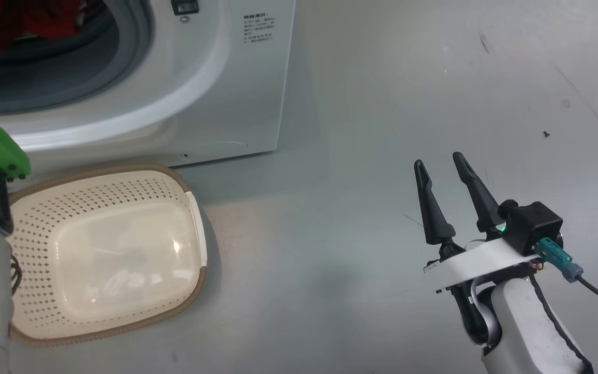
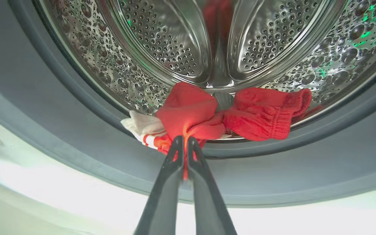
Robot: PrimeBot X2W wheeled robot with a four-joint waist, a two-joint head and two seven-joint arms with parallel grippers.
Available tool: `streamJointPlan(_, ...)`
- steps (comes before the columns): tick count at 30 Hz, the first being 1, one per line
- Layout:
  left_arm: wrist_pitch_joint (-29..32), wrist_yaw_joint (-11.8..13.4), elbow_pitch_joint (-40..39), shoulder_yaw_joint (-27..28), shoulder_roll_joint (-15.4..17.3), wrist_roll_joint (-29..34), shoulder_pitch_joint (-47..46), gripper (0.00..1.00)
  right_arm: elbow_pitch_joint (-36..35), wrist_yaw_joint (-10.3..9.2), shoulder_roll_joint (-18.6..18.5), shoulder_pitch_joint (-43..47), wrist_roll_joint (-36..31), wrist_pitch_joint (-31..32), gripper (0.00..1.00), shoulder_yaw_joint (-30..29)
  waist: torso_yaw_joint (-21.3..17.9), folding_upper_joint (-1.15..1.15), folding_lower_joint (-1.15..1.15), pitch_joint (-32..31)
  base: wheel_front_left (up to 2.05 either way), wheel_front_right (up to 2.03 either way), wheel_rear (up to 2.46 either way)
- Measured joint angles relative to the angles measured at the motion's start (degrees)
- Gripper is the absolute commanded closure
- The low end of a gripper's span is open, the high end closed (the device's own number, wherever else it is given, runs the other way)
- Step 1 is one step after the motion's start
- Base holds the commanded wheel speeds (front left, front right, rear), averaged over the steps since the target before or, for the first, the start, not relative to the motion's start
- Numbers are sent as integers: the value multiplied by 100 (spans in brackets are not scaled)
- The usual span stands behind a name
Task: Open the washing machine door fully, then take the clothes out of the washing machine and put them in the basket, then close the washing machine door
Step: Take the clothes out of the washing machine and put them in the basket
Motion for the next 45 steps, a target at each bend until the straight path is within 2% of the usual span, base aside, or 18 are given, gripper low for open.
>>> streamJointPlan(13,-119,-294,-534,48,-282,-80,883,100,165,47,-12,364,-19,0,0,-140,324,0,0,-822,0,0,0)
streamJointPlan(22,-118,-316,-1856,252,-386,-68,1362,100,250,55,-38,575,-25,0,0,-226,529,0,0,-1297,0,0,0)
streamJointPlan(27,-119,-470,-2671,243,-556,24,1703,100,274,63,-56,702,-25,0,0,-264,642,0,0,-1574,0,0,0)
streamJointPlan(32,-119,-523,-3356,260,-719,25,2017,100,286,103,-54,798,-26,0,0,-242,724,0,0,-1792,0,0,0)
streamJointPlan(45,-144,-592,-4681,312,-927,36,2497,100,236,119,-52,861,-34,0,0,-270,748,0,0,-1847,0,0,0)
